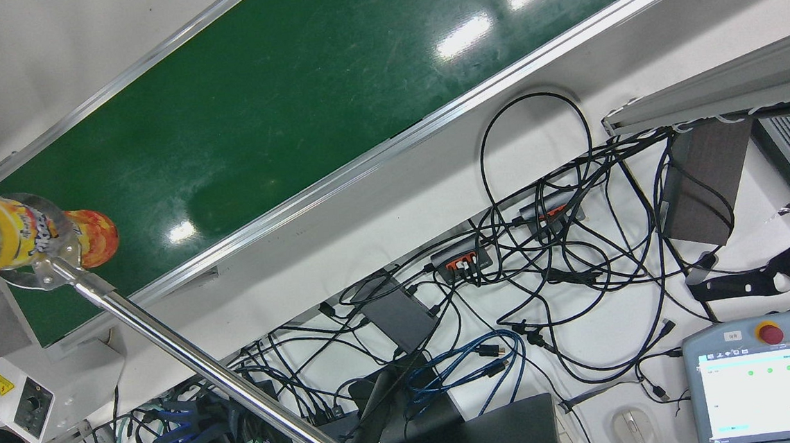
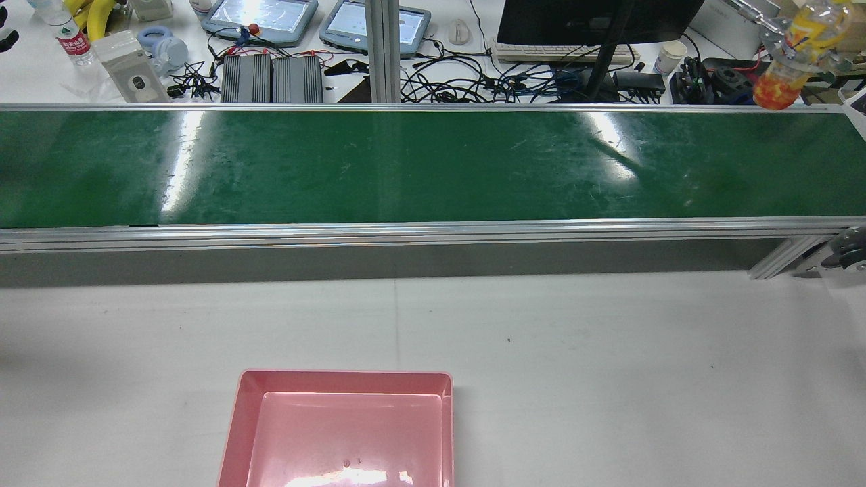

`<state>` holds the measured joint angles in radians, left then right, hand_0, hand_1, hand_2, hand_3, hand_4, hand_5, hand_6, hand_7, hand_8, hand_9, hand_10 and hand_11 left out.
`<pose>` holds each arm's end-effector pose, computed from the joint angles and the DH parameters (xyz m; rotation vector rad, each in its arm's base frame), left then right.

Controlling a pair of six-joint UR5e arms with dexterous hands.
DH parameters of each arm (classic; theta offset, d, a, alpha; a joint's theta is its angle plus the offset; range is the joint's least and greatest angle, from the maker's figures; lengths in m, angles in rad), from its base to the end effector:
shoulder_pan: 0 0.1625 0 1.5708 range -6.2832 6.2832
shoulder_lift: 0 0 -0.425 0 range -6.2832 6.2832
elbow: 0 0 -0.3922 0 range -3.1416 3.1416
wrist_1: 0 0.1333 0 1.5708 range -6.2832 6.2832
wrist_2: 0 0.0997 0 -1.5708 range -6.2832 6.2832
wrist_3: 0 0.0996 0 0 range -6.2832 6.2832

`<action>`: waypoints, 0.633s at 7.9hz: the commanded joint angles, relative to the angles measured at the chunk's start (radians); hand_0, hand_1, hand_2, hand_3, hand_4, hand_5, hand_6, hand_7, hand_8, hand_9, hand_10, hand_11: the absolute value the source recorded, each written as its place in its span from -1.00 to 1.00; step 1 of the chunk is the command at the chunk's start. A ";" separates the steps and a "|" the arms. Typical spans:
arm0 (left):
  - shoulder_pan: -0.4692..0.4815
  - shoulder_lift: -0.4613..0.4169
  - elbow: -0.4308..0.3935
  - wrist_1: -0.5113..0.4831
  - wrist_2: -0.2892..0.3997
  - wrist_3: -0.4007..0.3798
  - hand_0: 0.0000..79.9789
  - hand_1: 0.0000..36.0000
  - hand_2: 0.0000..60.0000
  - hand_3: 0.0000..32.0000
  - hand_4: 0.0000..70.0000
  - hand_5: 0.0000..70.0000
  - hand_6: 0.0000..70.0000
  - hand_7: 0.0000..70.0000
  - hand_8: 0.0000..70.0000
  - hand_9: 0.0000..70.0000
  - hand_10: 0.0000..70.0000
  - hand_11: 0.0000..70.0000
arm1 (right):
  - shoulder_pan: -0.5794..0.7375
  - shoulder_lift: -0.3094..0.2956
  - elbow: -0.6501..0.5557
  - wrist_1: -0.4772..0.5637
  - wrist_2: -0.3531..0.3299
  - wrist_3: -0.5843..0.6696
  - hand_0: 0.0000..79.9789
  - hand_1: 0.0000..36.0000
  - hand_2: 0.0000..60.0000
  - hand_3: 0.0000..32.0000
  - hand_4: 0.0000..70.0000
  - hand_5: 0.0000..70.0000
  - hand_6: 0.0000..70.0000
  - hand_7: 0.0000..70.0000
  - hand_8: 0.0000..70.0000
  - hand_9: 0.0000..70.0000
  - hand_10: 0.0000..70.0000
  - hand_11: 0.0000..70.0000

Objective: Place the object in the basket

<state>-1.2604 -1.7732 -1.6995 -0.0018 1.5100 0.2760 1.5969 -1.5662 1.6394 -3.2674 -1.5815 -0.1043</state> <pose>0.0453 -0.5976 0.5131 0.0105 2.3475 -1.6210 0.1449 -0.4837 0.6636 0.1261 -2.1155 2.2316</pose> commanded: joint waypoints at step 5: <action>-0.002 0.003 -0.015 0.005 0.001 0.000 0.37 -0.95 -1.00 -0.99 -0.70 -0.69 -1.00 -1.00 -1.00 -1.00 -0.90 -0.82 | 0.000 0.000 0.005 -0.002 0.000 0.002 -1.00 -1.00 -1.00 -1.00 -1.00 -1.00 -1.00 -1.00 -1.00 -1.00 -1.00 -1.00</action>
<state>-1.2614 -1.7720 -1.7108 0.0031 1.5110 0.2761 1.5969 -1.5666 1.6434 -3.2680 -1.5815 -0.1035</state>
